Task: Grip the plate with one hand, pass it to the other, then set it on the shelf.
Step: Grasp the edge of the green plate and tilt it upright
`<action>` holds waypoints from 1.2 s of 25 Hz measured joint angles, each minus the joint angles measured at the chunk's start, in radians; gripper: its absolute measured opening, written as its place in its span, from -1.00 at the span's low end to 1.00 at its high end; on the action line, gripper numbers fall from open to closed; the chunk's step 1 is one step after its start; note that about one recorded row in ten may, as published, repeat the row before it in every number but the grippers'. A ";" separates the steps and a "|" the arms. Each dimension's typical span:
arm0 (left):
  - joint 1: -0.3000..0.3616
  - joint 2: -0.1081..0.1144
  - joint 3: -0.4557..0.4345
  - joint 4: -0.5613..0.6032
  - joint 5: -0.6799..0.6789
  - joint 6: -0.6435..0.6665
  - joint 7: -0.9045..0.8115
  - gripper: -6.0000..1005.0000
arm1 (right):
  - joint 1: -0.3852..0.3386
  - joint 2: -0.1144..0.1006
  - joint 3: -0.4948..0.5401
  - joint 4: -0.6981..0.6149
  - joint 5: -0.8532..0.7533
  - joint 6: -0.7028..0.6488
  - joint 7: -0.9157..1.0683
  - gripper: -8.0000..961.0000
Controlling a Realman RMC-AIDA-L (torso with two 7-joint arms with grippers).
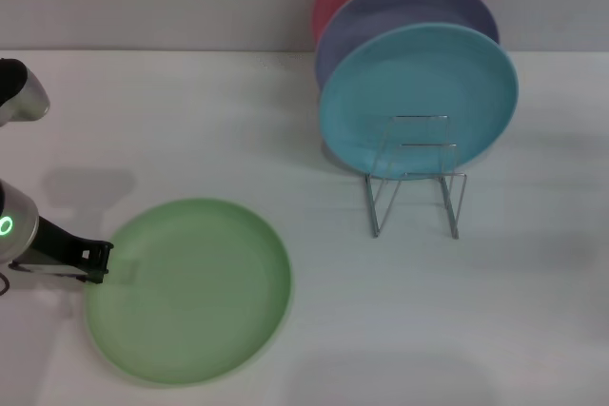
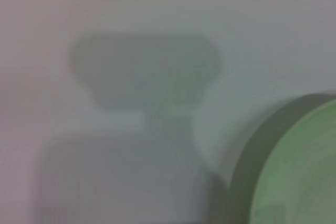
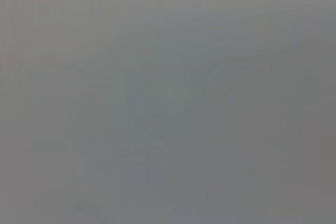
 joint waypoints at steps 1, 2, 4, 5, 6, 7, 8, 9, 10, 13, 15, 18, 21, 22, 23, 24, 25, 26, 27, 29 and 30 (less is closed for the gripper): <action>0.003 0.000 -0.004 -0.007 -0.003 -0.001 0.003 -0.91 | -0.002 0.000 0.004 0.000 0.000 0.001 0.000 0.57; 0.003 0.000 -0.004 -0.007 -0.003 -0.001 0.003 -0.91 | -0.002 0.000 0.004 0.000 0.000 0.001 0.000 0.57; 0.007 0.000 -0.033 -0.016 -0.023 0.001 0.030 -0.91 | -0.003 0.000 0.005 -0.001 0.000 0.006 0.000 0.57; 0.007 0.000 -0.033 -0.016 -0.023 0.001 0.030 -0.91 | -0.003 0.000 0.005 -0.001 0.000 0.006 0.000 0.57; 0.007 0.000 -0.052 -0.017 -0.041 0.003 0.050 -0.91 | -0.004 0.000 0.007 0.000 0.000 0.010 0.000 0.57; 0.008 0.000 -0.066 -0.017 -0.057 0.005 0.063 -0.91 | -0.004 0.000 0.007 0.000 0.000 0.010 0.000 0.57; 0.010 0.000 -0.080 -0.017 -0.074 0.006 0.077 -0.91 | -0.004 0.000 0.009 0.001 0.000 0.012 0.000 0.57; 0.011 0.000 -0.088 -0.017 -0.085 0.007 0.084 -0.91 | -0.005 0.000 0.012 0.001 0.000 0.012 0.000 0.57; 0.011 0.000 -0.088 -0.017 -0.085 0.007 0.084 -0.92 | -0.005 0.000 0.012 0.001 0.000 0.012 0.000 0.57; 0.018 0.001 -0.110 -0.033 -0.095 0.014 0.096 -0.92 | -0.005 0.001 0.014 0.000 0.000 0.013 0.000 0.57; 0.025 0.001 -0.122 -0.053 -0.095 0.022 0.103 -0.92 | -0.006 0.001 0.014 0.000 0.000 0.014 0.000 0.57; 0.040 0.000 -0.130 -0.080 -0.097 0.055 0.114 -0.92 | -0.006 0.001 0.013 0.000 0.000 0.023 0.000 0.57; 0.085 -0.002 -0.123 -0.118 -0.107 0.147 0.122 -0.92 | -0.004 0.001 0.013 -0.001 0.000 0.034 -0.003 0.57; 0.099 -0.002 -0.121 -0.128 -0.111 0.176 0.127 -0.92 | -0.003 0.002 0.013 -0.001 0.000 0.037 -0.004 0.57; 0.106 -0.002 -0.120 -0.132 -0.114 0.190 0.131 -0.92 | -0.002 0.002 0.013 -0.001 0.000 0.038 -0.005 0.57; 0.117 -0.002 -0.119 -0.140 -0.123 0.209 0.141 -0.92 | -0.002 0.003 0.013 -0.001 0.000 0.038 -0.006 0.57; 0.117 -0.002 -0.119 -0.140 -0.123 0.209 0.141 -0.92 | -0.002 0.003 0.013 -0.001 0.000 0.038 -0.006 0.57; 0.138 -0.003 -0.118 -0.152 -0.158 0.247 0.174 -0.92 | -0.001 0.003 0.013 -0.001 0.000 0.039 -0.007 0.57; 0.138 -0.003 -0.118 -0.152 -0.158 0.247 0.174 -0.92 | -0.001 0.003 0.013 -0.001 0.000 0.039 -0.007 0.57; 0.175 -0.002 -0.118 -0.159 -0.225 0.312 0.232 -0.92 | -0.001 0.003 0.012 -0.001 0.000 0.047 -0.008 0.57; 0.175 -0.002 -0.118 -0.159 -0.225 0.312 0.232 -0.92 | -0.001 0.003 0.012 -0.001 0.000 0.047 -0.008 0.57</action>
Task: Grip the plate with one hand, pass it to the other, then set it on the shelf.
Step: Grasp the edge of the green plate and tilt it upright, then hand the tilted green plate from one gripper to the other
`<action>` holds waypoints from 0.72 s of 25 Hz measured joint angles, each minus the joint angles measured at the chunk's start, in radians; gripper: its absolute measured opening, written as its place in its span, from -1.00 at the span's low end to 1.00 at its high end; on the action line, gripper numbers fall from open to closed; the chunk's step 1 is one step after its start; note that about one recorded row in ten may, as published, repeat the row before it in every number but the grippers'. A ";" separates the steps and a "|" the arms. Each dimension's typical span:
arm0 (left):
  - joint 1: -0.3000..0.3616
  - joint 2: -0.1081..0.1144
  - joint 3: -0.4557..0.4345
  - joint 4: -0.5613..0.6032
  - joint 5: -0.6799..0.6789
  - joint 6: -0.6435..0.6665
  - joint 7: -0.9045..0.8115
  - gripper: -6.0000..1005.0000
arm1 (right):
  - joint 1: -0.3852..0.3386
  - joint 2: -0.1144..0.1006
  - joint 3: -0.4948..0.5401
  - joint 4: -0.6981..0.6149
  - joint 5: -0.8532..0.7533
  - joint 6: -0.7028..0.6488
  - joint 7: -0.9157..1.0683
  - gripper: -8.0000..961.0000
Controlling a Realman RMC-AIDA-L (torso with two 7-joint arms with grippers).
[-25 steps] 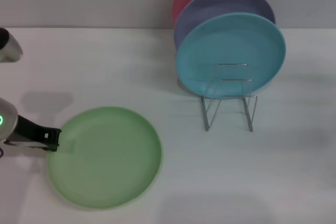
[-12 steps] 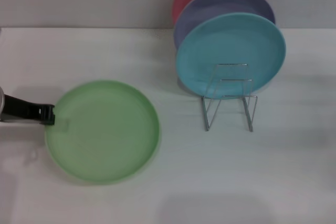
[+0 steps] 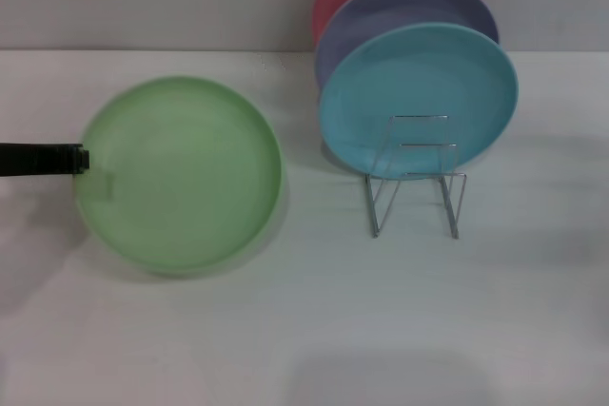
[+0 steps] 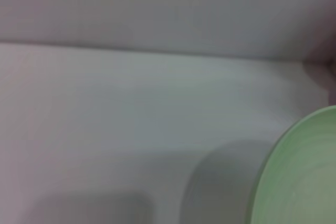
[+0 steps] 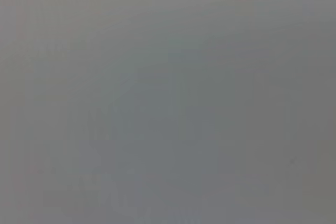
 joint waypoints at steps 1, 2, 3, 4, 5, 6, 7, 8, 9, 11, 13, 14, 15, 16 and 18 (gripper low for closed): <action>0.012 0.000 0.000 0.000 -0.023 0.027 0.020 -0.92 | 0.000 0.000 -0.002 0.000 0.000 0.004 -0.001 0.57; 0.026 0.000 0.000 0.000 -0.044 0.057 0.041 -0.92 | 0.000 0.000 -0.003 0.000 0.000 0.007 -0.001 0.57; 0.036 0.000 0.000 0.002 -0.060 0.083 0.059 -0.92 | 0.000 0.000 -0.004 0.000 0.000 0.008 -0.001 0.57; 0.056 -0.001 0.000 0.010 -0.090 0.141 0.091 -0.92 | -0.001 0.000 -0.005 0.000 -0.003 0.011 -0.001 0.57; 0.056 -0.001 0.000 0.010 -0.090 0.141 0.091 -0.92 | -0.001 0.000 -0.005 0.000 -0.003 0.011 -0.001 0.57; 0.077 -0.002 0.004 0.024 -0.128 0.212 0.125 -0.92 | -0.002 0.000 -0.005 0.000 -0.005 0.011 -0.002 0.57; 0.077 -0.002 0.004 0.024 -0.128 0.212 0.125 -0.92 | -0.002 0.000 -0.005 0.000 -0.005 0.011 -0.002 0.57; 0.089 -0.002 0.009 0.035 -0.157 0.256 0.150 -0.92 | -0.002 0.000 -0.006 0.000 -0.006 0.012 -0.002 0.57; 0.106 -0.002 0.018 0.059 -0.217 0.330 0.204 -0.92 | -0.003 0.001 -0.006 0.000 -0.006 0.013 -0.002 0.57; 0.117 -0.002 0.027 0.085 -0.277 0.385 0.261 -0.92 | -0.004 0.001 -0.007 0.000 -0.007 0.016 -0.002 0.57; 0.122 -0.003 0.033 0.100 -0.309 0.412 0.291 -0.92 | -0.004 0.001 -0.007 0.000 -0.007 0.017 -0.002 0.57; 0.129 -0.003 0.050 0.134 -0.373 0.470 0.355 -0.92 | -0.004 0.002 -0.008 0.000 -0.008 0.018 -0.003 0.57; 0.129 -0.003 0.050 0.134 -0.373 0.470 0.355 -0.92 | -0.004 0.002 -0.008 0.000 -0.008 0.018 -0.003 0.57; 0.139 -0.003 0.078 0.168 -0.452 0.539 0.422 -0.92 | -0.005 0.003 -0.008 0.000 -0.009 0.018 -0.003 0.57; 0.143 -0.003 0.089 0.181 -0.482 0.565 0.451 -0.92 | -0.006 0.003 -0.008 -0.002 -0.009 0.018 -0.004 0.57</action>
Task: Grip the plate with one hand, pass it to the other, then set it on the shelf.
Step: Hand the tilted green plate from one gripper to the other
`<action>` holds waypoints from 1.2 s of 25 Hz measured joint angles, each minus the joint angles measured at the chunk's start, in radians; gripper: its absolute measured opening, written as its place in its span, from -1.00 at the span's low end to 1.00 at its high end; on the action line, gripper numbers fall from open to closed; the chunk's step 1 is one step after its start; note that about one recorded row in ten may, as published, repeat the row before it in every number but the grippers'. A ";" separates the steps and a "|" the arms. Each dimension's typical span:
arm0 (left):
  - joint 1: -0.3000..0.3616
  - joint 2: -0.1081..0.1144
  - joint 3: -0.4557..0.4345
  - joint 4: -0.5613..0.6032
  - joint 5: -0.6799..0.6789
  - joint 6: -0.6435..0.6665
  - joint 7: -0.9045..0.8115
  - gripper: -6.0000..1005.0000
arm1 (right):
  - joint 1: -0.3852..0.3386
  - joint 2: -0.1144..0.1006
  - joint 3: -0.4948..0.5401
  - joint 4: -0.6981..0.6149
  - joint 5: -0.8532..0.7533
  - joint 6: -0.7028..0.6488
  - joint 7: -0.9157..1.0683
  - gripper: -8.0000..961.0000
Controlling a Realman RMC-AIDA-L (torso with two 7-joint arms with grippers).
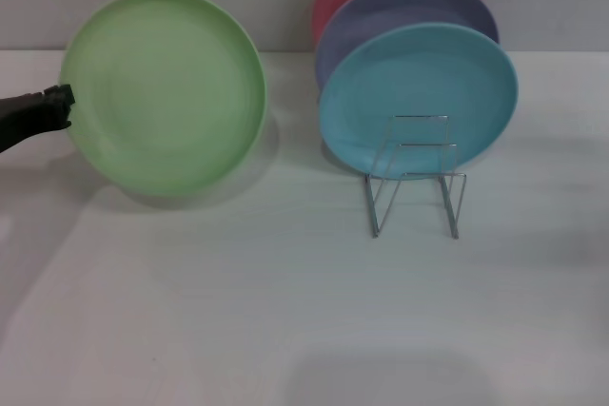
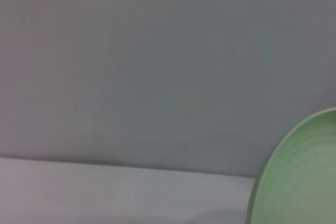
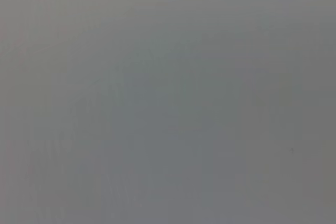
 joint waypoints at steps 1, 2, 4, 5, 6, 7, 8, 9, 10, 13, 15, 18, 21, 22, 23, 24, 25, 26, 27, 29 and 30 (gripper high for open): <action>0.015 0.000 0.032 0.027 -0.088 0.076 0.071 -0.92 | 0.000 0.000 0.000 -0.001 -0.001 0.000 -0.001 0.57; 0.015 0.000 0.032 0.027 -0.088 0.076 0.071 -0.92 | 0.000 0.000 0.000 -0.001 -0.001 0.000 -0.001 0.57; 0.031 0.000 0.061 0.044 -0.175 0.140 0.143 -0.92 | 0.001 0.000 -0.001 -0.001 -0.001 0.001 -0.002 0.57; 0.041 0.001 0.083 0.052 -0.229 0.179 0.189 -0.92 | 0.002 0.000 -0.001 -0.001 -0.002 0.001 -0.003 0.57; 0.056 0.001 0.125 0.061 -0.318 0.244 0.271 -0.92 | 0.005 0.000 -0.001 -0.001 -0.003 0.002 -0.009 0.57; 0.056 0.001 0.125 0.061 -0.318 0.244 0.271 -0.92 | 0.005 0.000 -0.001 -0.001 -0.003 0.002 -0.009 0.57; 0.062 0.000 0.146 0.065 -0.356 0.271 0.307 -0.92 | 0.007 0.000 -0.002 -0.001 -0.003 0.006 -0.013 0.57; 0.069 0.000 0.168 0.067 -0.396 0.303 0.346 -0.92 | 0.007 0.000 -0.002 -0.001 -0.003 0.006 -0.013 0.57; 0.073 0.000 0.186 0.067 -0.420 0.326 0.367 -0.92 | 0.008 0.000 -0.003 -0.001 -0.003 0.010 -0.014 0.57; 0.078 0.000 0.239 0.065 -0.456 0.399 0.407 -0.92 | 0.011 -0.003 -0.003 -0.001 -0.004 0.019 -0.014 0.57; 0.075 -0.001 0.280 0.056 -0.456 0.458 0.415 -0.92 | 0.013 -0.004 -0.003 -0.001 -0.004 0.022 -0.015 0.57; 0.069 0.000 0.322 0.047 -0.452 0.526 0.417 -0.92 | 0.015 -0.006 -0.007 -0.001 -0.005 0.025 -0.015 0.57; 0.062 0.001 0.384 0.038 -0.447 0.649 0.418 -0.92 | 0.016 -0.007 -0.015 -0.004 -0.005 0.026 -0.015 0.57; 0.062 0.001 0.384 0.038 -0.447 0.649 0.418 -0.92 | 0.016 -0.007 -0.015 -0.004 -0.005 0.026 -0.015 0.57; 0.059 0.002 0.406 0.038 -0.442 0.689 0.418 -0.92 | 0.016 -0.007 -0.016 -0.005 -0.005 0.026 -0.015 0.57; 0.057 0.002 0.419 0.037 -0.437 0.711 0.417 -0.92 | 0.016 -0.007 -0.016 -0.005 -0.005 0.026 -0.015 0.57; 0.055 0.002 0.442 0.037 -0.421 0.755 0.416 -0.92 | 0.016 -0.007 -0.017 -0.005 -0.005 0.026 -0.018 0.57; 0.053 0.002 0.491 0.039 -0.373 0.852 0.403 -0.92 | 0.016 -0.008 -0.017 -0.006 -0.005 0.026 -0.024 0.57; 0.053 0.002 0.491 0.039 -0.373 0.852 0.403 -0.92 | 0.016 -0.008 -0.017 -0.006 -0.005 0.026 -0.024 0.57; 0.051 0.002 0.540 0.048 -0.318 0.943 0.366 -0.92 | 0.017 -0.008 -0.017 -0.006 -0.005 0.026 -0.033 0.57; 0.049 0.003 0.565 0.058 -0.279 0.980 0.330 -0.92 | 0.018 -0.008 -0.017 -0.006 -0.005 0.026 -0.035 0.57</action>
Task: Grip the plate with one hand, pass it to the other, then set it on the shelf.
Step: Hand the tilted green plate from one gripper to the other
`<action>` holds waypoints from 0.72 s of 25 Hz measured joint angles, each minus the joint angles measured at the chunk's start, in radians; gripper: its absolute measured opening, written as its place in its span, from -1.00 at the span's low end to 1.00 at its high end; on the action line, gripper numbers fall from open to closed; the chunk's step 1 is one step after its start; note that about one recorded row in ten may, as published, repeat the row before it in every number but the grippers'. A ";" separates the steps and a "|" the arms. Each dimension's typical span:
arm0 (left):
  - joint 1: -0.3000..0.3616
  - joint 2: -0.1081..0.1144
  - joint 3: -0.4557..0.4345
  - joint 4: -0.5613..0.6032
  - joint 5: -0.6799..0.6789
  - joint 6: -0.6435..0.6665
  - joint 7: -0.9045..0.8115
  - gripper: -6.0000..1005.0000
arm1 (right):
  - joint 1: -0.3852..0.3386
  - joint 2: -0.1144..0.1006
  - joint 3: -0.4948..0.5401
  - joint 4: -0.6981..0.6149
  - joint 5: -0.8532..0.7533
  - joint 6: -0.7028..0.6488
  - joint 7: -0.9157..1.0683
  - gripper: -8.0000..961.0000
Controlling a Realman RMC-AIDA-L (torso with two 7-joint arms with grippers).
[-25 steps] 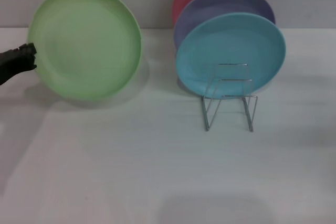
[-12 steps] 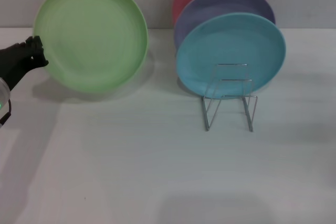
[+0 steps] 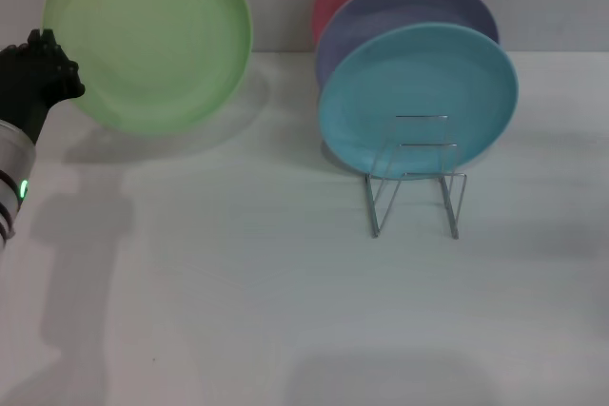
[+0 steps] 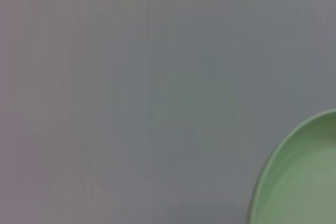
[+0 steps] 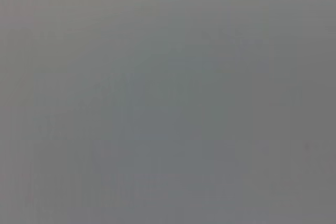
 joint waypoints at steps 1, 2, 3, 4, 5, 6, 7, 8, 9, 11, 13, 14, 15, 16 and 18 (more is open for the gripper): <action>-0.002 0.003 0.043 0.029 0.107 0.075 -0.122 -0.92 | 0.001 0.000 0.000 0.000 0.000 0.003 -0.001 0.57; -0.002 0.003 0.043 0.029 0.107 0.075 -0.122 -0.92 | 0.001 0.000 0.000 0.000 0.000 0.003 -0.001 0.57; -0.002 0.003 0.056 0.050 0.167 0.104 -0.204 -0.92 | 0.003 0.000 0.000 0.000 0.000 0.007 -0.002 0.57; -0.002 0.004 0.064 0.076 0.230 0.130 -0.289 -0.92 | 0.004 0.000 0.000 0.000 0.000 0.011 -0.002 0.57; -0.001 0.005 0.070 0.106 0.304 0.157 -0.396 -0.92 | 0.006 -0.001 0.000 0.000 0.000 0.017 -0.002 0.57; 0.002 0.005 0.074 0.157 0.414 0.196 -0.557 -0.92 | 0.009 -0.003 0.000 0.000 0.000 0.023 -0.002 0.57; 0.002 0.005 0.074 0.157 0.414 0.196 -0.557 -0.92 | 0.009 -0.003 0.000 0.000 0.000 0.023 -0.002 0.57; 0.004 0.005 0.075 0.181 0.456 0.213 -0.623 -0.92 | 0.011 -0.003 0.000 0.000 0.000 0.024 -0.002 0.57; 0.004 0.005 0.075 0.181 0.456 0.213 -0.623 -0.92 | 0.011 -0.003 0.000 0.000 0.000 0.024 -0.002 0.57; 0.007 0.009 0.076 0.325 0.658 0.335 -0.949 -0.92 | 0.011 -0.003 -0.008 0.000 0.000 0.024 -0.002 0.57; 0.008 0.009 0.077 0.370 0.708 0.384 -1.026 -0.92 | 0.011 -0.003 -0.018 0.000 0.000 0.024 -0.002 0.57; 0.007 0.007 0.079 0.400 0.738 0.421 -1.073 -0.92 | 0.010 -0.003 -0.028 0.000 0.000 0.023 -0.002 0.57; 0.006 0.005 0.082 0.447 0.774 0.474 -1.128 -0.92 | 0.008 -0.002 -0.039 0.001 0.001 0.019 -0.002 0.57; 0.004 0.002 0.088 0.482 0.795 0.513 -1.160 -0.92 | -0.001 0.001 -0.065 0.004 0.001 0.004 -0.003 0.57; -0.001 -0.004 0.122 0.550 0.804 0.591 -1.179 -0.92 | -0.013 0.007 -0.103 0.006 0.001 -0.024 -0.002 0.57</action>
